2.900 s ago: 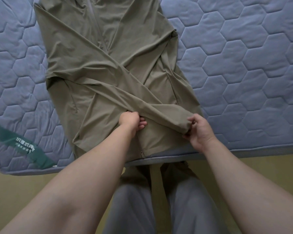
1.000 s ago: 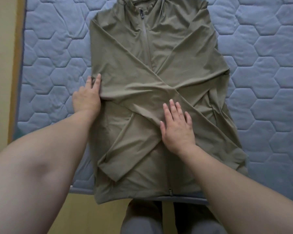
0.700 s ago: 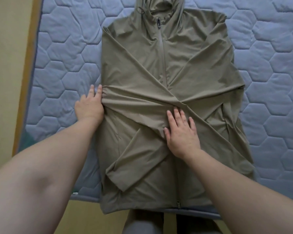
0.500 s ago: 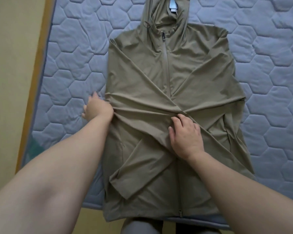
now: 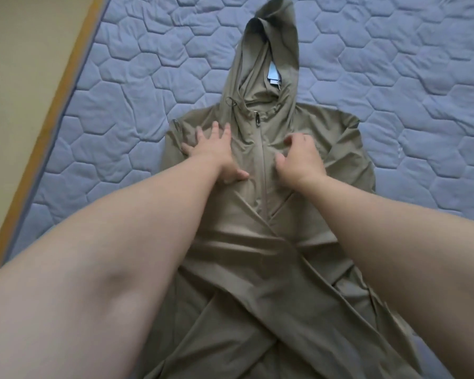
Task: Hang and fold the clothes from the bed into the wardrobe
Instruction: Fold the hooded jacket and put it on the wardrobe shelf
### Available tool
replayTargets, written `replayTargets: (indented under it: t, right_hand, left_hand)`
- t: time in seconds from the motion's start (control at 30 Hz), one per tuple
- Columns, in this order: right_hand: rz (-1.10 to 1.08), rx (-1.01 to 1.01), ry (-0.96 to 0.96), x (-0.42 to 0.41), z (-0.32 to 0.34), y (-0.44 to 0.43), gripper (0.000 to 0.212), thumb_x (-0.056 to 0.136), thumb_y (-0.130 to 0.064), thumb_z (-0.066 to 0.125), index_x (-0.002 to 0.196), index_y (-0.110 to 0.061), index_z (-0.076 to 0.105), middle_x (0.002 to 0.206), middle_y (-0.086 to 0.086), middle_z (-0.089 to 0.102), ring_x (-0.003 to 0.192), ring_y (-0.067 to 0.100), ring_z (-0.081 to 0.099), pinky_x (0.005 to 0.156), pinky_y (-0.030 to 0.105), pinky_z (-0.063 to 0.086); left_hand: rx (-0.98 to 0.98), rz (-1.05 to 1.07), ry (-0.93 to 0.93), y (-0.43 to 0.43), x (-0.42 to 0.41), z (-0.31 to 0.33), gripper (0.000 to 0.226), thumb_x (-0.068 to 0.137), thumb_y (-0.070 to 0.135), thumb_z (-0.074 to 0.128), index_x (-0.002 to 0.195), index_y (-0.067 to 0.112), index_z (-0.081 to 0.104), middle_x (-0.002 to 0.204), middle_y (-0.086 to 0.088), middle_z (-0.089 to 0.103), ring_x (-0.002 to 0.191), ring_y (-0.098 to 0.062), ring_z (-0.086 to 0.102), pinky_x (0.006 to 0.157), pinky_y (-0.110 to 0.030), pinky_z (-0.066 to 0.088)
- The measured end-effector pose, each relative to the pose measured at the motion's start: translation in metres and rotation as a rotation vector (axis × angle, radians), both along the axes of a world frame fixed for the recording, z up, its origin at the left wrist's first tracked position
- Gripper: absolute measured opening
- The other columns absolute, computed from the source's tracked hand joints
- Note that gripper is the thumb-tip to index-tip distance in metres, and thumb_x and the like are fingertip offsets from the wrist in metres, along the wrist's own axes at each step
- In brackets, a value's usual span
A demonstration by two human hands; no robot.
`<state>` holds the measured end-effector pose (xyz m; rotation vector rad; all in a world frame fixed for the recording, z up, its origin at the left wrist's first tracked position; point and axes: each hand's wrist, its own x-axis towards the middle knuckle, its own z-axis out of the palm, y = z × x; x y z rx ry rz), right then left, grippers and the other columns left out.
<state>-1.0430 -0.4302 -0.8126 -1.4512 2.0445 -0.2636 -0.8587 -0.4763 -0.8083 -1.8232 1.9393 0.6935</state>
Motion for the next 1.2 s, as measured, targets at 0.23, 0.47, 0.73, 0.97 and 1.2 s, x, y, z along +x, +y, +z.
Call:
replayTargets:
  t: [0.23,0.47,0.73,0.97,1.2]
  right_hand:
    - [-0.215,-0.016,-0.041,-0.01,-0.012,-0.081,0.04,0.092,-0.043,0.056,0.119,-0.014,0.063,0.131,0.014,0.057,0.117,0.031,0.058,0.097,0.034,0.045]
    - [-0.549,-0.053,-0.38,-0.011,0.015,-0.186,0.053,0.075,-0.037,0.066,0.121,-0.012,0.056,0.114,0.007,0.066,0.1,0.028,0.067,0.092,0.038,0.056]
    - [-0.777,0.166,-1.056,-0.013,0.03,-0.222,0.013,0.1,-0.01,0.053,0.088,-0.012,0.055,0.074,0.0,0.051,0.044,0.005,0.048,0.039,0.014,0.039]
    - [-0.574,0.098,-0.826,-0.016,0.048,-0.217,0.021,0.107,-0.018,0.044,0.122,-0.014,0.057,0.11,0.006,0.065,0.047,0.013,0.065,0.037,0.018,0.043]
    - [-0.52,0.059,-1.439,-0.02,0.063,-0.171,0.034,0.096,0.008,0.039,0.125,0.0,0.054,0.112,0.017,0.067,0.089,0.032,0.075,0.073,0.036,0.061]
  left_hand:
    - [0.077,-0.007,-0.044,0.004,-0.004,-0.049,0.144,0.062,0.074,0.079,0.158,0.031,-0.018,0.166,0.006,-0.025,0.154,-0.036,-0.014,0.106,-0.083,0.013]
    - [0.121,-0.01,-0.021,-0.008,-0.002,-0.054,0.144,0.061,0.072,0.081,0.159,0.031,-0.016,0.163,0.007,-0.031,0.153,-0.037,-0.018,0.103,-0.086,0.015]
    - [0.134,0.004,0.0,-0.007,-0.001,-0.049,0.141,0.062,0.071,0.081,0.16,0.033,-0.012,0.163,0.009,-0.032,0.153,-0.035,-0.02,0.105,-0.084,0.016]
    - [0.127,0.004,-0.009,-0.006,-0.001,-0.049,0.142,0.061,0.071,0.082,0.16,0.033,-0.012,0.163,0.01,-0.032,0.153,-0.035,-0.021,0.105,-0.085,0.014]
    - [0.137,0.014,-0.006,-0.005,0.0,-0.046,0.138,0.062,0.07,0.082,0.161,0.032,-0.007,0.163,0.01,-0.032,0.152,-0.035,-0.022,0.104,-0.085,0.012]
